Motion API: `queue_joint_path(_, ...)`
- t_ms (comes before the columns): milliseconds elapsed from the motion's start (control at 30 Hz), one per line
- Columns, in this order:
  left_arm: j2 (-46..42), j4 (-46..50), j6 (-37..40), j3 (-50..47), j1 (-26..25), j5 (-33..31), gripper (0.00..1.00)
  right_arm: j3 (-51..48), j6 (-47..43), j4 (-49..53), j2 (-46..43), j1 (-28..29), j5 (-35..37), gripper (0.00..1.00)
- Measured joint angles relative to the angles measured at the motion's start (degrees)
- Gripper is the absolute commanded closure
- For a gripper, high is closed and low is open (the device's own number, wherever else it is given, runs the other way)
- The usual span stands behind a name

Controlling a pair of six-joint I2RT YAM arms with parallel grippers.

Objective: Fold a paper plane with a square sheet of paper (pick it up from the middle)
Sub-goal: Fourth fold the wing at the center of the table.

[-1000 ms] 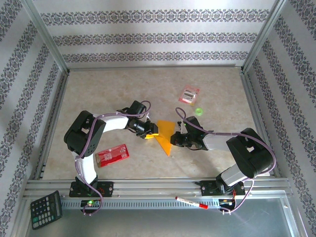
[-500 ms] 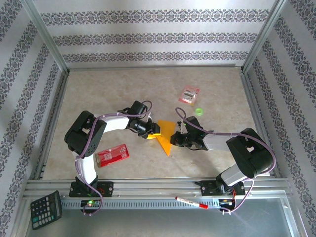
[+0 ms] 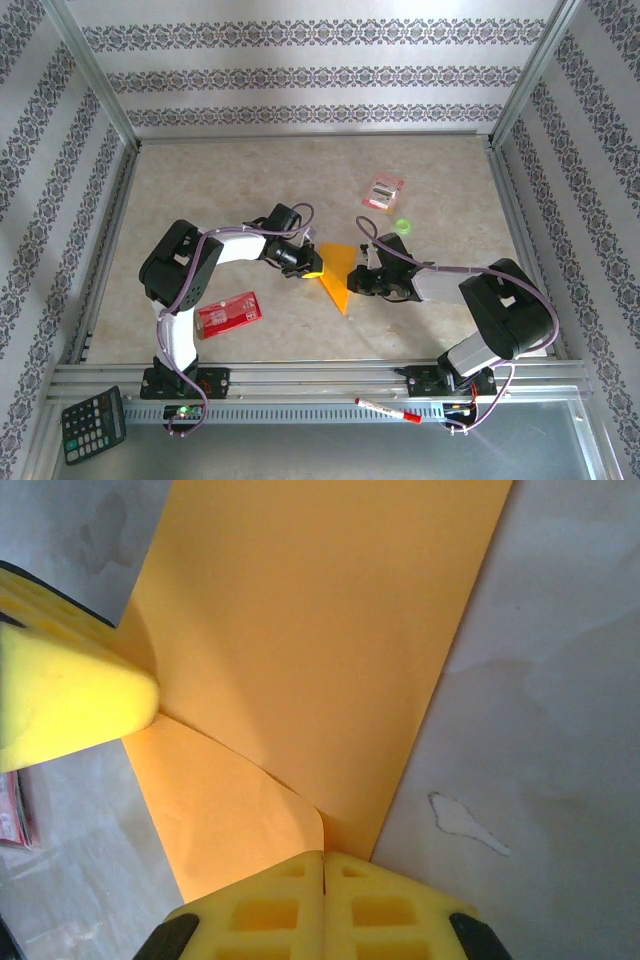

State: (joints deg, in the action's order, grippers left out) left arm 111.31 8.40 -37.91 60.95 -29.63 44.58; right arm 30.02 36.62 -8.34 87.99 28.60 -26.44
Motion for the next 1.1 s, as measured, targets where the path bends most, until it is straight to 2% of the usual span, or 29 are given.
queue_joint_path(133, 0.0, -0.46, -0.31, -0.09, 0.0, -0.09, 1.0, 2.25, -2.75, 3.93, 0.28, 0.0, 0.07, 0.88)
queue_joint_path(267, -1.31, -3.93, -3.91, -3.15, 0.0, -0.72, 1.0, 6.34, -6.78, 9.55, 0.13, 0.02, 1.11, 0.76)
queue_joint_path(400, -6.19, -6.78, -9.6, -9.27, 0.0, -2.47, 1.0, 10.25, -11.04, 15.91, -2.86, 1.49, 5.53, 0.69)
queue_joint_path(567, -12.5, -9.33, -17.4, -15.28, 0.0, -6.05, 1.0, 14.01, -14.6, 20.22, -7.26, 9.4, 12.79, 0.66)
queue_joint_path(733, -13.66, -10.64, -23.93, -16.74, 0.0, -7.8, 1.0, 14.73, -16.15, 20.61, -7.76, 19.45, 20.39, 0.63)
queue_joint_path(1100, -15.41, -8.87, -28.22, -15.39, 0.0, -8.17, 1.0, 14.71, -13.9, 17.75, -0.37, 30.77, 35.08, 0.62)
